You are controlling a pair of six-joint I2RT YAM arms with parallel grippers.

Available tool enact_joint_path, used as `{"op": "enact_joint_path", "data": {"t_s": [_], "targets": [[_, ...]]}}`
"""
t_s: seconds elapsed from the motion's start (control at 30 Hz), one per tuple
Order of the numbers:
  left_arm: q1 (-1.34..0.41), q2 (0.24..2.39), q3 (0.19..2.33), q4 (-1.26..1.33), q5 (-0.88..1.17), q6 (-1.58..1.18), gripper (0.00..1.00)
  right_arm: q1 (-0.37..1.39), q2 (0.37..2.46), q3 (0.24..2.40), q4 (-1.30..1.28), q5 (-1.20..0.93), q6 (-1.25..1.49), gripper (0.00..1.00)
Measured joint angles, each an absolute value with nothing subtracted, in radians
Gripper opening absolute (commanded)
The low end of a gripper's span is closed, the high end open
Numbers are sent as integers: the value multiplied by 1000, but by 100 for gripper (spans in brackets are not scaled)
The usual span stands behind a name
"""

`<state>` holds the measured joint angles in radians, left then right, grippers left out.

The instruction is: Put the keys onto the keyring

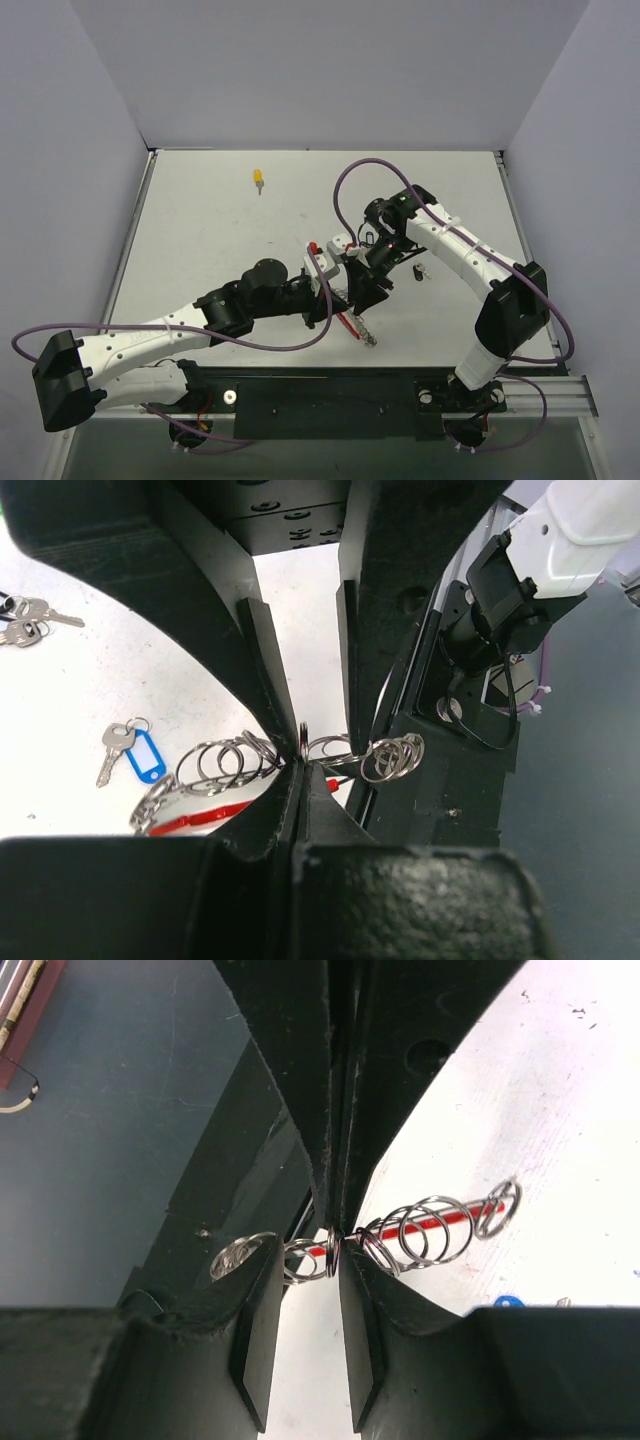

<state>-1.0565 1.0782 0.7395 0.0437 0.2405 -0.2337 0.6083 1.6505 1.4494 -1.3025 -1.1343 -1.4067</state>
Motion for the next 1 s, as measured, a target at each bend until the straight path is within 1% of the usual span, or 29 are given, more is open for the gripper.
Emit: {"op": "enact_joint_path", "data": {"t_s": [0.37,0.63,0.77,1.0], "targets": [[-1057,1089,732,70,284,-228,0,617,1666,1457,-1300,-1139,-1330,25],[-1058,1075,677,79,305,-199,0,617,1666,1462,-1295,-1142,-1317,26],[-1058,1045,644,83,306,-168,0,616,1666,1465,-1298,-1143,-1370,31],[-1059,959,586,103,313,-64,0,616,1666,1471,-1303,-1142,-1549,34]]}}
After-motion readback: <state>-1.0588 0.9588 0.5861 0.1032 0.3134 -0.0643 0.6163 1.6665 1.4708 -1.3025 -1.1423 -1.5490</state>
